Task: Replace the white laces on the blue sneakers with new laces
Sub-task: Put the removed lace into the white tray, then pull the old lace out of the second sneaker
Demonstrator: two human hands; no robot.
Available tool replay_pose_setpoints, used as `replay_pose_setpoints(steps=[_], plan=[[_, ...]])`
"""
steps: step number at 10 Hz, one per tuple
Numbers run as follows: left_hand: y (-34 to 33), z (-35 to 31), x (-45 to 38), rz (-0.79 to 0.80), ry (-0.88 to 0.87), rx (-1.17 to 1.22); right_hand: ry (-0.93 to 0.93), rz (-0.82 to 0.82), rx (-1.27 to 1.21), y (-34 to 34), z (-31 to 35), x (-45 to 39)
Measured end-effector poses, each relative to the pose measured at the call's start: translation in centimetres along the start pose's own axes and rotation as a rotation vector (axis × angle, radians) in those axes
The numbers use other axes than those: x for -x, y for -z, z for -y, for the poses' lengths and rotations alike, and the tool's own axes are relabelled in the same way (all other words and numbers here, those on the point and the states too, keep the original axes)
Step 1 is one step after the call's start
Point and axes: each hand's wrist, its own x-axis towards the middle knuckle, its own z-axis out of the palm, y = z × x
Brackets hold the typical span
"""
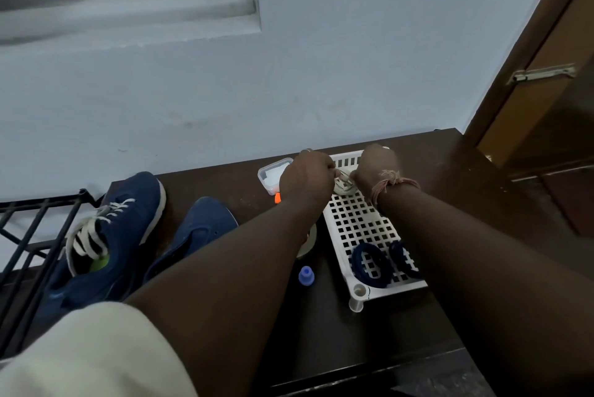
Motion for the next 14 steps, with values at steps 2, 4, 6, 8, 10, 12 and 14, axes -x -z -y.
replay_pose_setpoints(steps=[2,4,6,8,10,12,14], plan=[[3.3,0.7,1.6,-0.022,0.046,0.003,-0.028,-0.003,-0.017,2.4,2.9,2.6],[7.8,3.3,5.0,-0.008,0.135,-0.057,0.082,0.096,-0.145,2.9,9.9,7.6],[13.4,8.7,9.2,-0.04,0.193,-0.125,0.297,0.208,-0.019,1.6,15.6,13.2],[19.9,15.7,13.0,-0.231,0.378,-0.401,0.422,0.621,0.089,2.7,20.5,18.4],[21.8,22.6,17.1,-0.096,0.766,-0.179,0.487,0.676,0.212,3.9,23.2,22.3],[23.6,23.4,17.4,-0.073,0.803,-0.057,0.391,0.693,0.169,3.4,24.1,21.7],[29.2,23.1,17.1,-0.34,0.788,-0.079,0.289,0.457,-0.08,-1.3,26.0,20.5]])
